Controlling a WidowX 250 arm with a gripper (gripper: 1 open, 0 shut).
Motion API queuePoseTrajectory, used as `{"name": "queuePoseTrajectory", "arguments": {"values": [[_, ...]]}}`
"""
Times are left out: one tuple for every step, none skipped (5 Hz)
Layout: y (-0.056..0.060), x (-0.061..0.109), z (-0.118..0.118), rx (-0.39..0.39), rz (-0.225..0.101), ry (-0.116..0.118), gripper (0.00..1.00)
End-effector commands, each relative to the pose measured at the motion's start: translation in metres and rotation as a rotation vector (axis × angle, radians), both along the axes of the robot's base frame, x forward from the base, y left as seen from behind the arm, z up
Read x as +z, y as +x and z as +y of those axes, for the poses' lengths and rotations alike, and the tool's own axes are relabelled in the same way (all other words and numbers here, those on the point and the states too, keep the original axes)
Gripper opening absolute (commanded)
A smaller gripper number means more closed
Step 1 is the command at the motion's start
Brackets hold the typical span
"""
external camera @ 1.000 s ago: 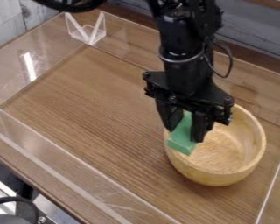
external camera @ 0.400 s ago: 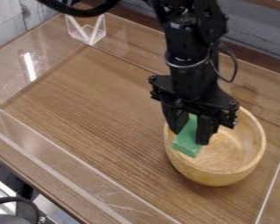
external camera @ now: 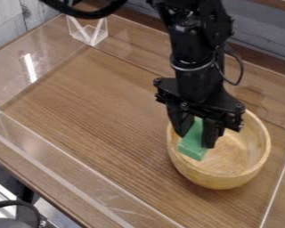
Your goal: Put the green block in the brown bowl
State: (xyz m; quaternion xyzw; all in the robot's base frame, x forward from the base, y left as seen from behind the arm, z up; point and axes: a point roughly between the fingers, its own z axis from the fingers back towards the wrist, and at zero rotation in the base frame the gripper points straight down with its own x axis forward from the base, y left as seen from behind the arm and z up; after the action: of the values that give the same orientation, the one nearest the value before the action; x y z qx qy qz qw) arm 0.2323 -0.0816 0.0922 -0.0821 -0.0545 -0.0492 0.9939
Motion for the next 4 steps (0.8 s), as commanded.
{"name": "queuePoseTrajectory", "arguments": {"values": [[0.0077,0.0088,-0.0052,-0.009,-0.043,-0.014,0.0],[0.0076,0.0062,-0.0062,-0.012,-0.043,-0.015,0.0],[0.0074,0.0036,-0.007,-0.015,-0.042,-0.015,0.0],[0.0068,0.0011,-0.0079,-0.017,-0.041,-0.016,0.0]]}}
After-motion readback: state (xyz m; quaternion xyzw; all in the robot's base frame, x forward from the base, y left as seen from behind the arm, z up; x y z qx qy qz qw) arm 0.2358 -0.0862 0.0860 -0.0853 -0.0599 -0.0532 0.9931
